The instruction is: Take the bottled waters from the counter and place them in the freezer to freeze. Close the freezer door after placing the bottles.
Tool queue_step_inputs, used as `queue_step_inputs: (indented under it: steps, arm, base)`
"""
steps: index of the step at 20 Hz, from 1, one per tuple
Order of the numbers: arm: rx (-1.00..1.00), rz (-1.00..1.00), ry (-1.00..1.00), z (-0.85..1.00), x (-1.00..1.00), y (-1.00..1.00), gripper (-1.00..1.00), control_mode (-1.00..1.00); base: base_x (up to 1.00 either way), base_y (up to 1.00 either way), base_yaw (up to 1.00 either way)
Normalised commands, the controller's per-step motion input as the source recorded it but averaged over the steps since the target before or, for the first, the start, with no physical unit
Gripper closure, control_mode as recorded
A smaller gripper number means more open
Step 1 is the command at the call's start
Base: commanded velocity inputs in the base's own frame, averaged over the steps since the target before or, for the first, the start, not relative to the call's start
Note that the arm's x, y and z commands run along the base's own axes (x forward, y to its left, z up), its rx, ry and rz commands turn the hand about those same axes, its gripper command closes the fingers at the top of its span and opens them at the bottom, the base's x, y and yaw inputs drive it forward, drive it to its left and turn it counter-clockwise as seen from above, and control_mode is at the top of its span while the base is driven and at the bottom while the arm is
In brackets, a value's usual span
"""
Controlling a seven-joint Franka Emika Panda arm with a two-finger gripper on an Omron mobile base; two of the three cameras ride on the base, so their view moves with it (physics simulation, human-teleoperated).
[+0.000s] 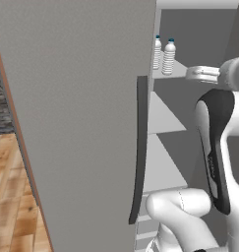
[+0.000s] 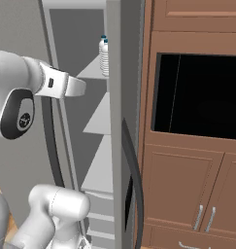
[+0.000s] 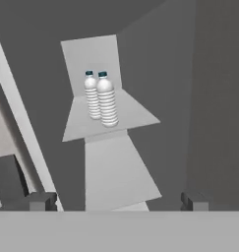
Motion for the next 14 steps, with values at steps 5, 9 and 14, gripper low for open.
queue_step_inputs:
  steps: [5,9,14]
  arm:
    - [0.1,0.08,0.24,-0.27,-0.35,0.08,-1.0,-1.0]
    - [0.02,0.1,0.2,-0.35,-0.25,0.21,-1.0,-1.0]
    - [-0.13,0.13,0.07,-0.53,-0.13,0.07,-1.0,-1.0]
  base:
    - [0.0,0.0,0.0]
    - [0.0,0.0,0.0]
    - [0.0,0.0,0.0]
